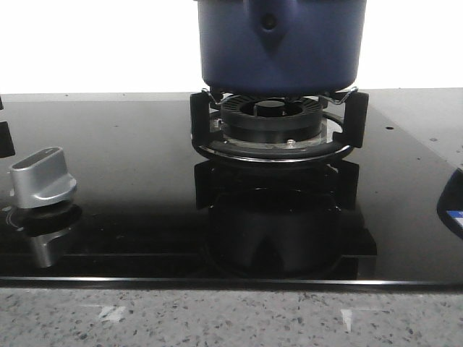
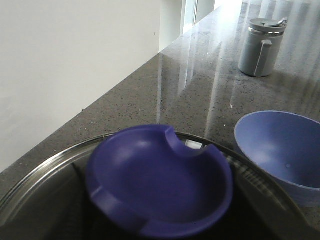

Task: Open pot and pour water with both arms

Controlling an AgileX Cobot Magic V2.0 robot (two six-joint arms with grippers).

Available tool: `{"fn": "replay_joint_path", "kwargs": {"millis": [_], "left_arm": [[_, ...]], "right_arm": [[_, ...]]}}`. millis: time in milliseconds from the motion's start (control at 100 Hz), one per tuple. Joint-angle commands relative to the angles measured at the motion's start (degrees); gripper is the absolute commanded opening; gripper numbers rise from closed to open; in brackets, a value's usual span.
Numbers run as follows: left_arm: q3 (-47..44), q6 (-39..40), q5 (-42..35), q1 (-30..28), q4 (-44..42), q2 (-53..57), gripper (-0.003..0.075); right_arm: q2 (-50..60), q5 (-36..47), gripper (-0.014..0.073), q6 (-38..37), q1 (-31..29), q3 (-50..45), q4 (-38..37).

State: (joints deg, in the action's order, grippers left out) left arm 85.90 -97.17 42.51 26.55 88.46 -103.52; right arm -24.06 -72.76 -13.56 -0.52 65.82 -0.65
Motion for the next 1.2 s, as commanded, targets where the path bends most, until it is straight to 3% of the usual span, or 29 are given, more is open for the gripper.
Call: {"fn": "replay_joint_path", "kwargs": {"millis": [0, 180, 370, 620, 710, 860, 960, 1190], "left_arm": [[1.93, 0.38, 2.8, -0.17, 2.18, 3.48, 0.0284], [1.93, 0.38, 2.8, -0.17, 2.18, 3.48, 0.0318], [1.93, 0.38, 2.45, -0.3, 4.4, 3.48, 0.0545], [1.93, 0.38, 2.99, -3.58, 11.22, 7.95, 0.0547], [1.93, 1.34, 3.1, -5.56, 9.95, 11.96, 0.0471], [0.58, 9.36, 3.1, -9.02, 0.78, 20.93, 0.0148], [-3.35, 10.96, 2.73, -10.61, -5.42, 29.08, -0.0005], [-24.14, 10.96, -8.44, -11.21, -10.25, 49.92, -0.002]], "right_arm": [[-0.74, 4.18, -0.0068, 0.53, -0.01, 1.25, -0.11], [-0.74, 4.47, -0.0068, 0.53, -0.01, 1.25, -0.11], [-0.74, 4.47, -0.0068, 0.53, -0.01, 1.25, -0.11], [-0.74, 7.18, -0.0068, 1.88, -0.01, 1.12, -1.32], [-0.63, 9.94, -0.0068, 4.61, -0.01, -0.37, -1.78], [2.46, 17.64, -0.0068, 6.57, -0.01, -7.73, -1.78], [6.49, 23.9, -0.0068, 6.57, -0.01, -14.89, -1.67], [18.36, 35.24, -0.0069, 6.57, -0.01, -31.07, 3.56]]}}
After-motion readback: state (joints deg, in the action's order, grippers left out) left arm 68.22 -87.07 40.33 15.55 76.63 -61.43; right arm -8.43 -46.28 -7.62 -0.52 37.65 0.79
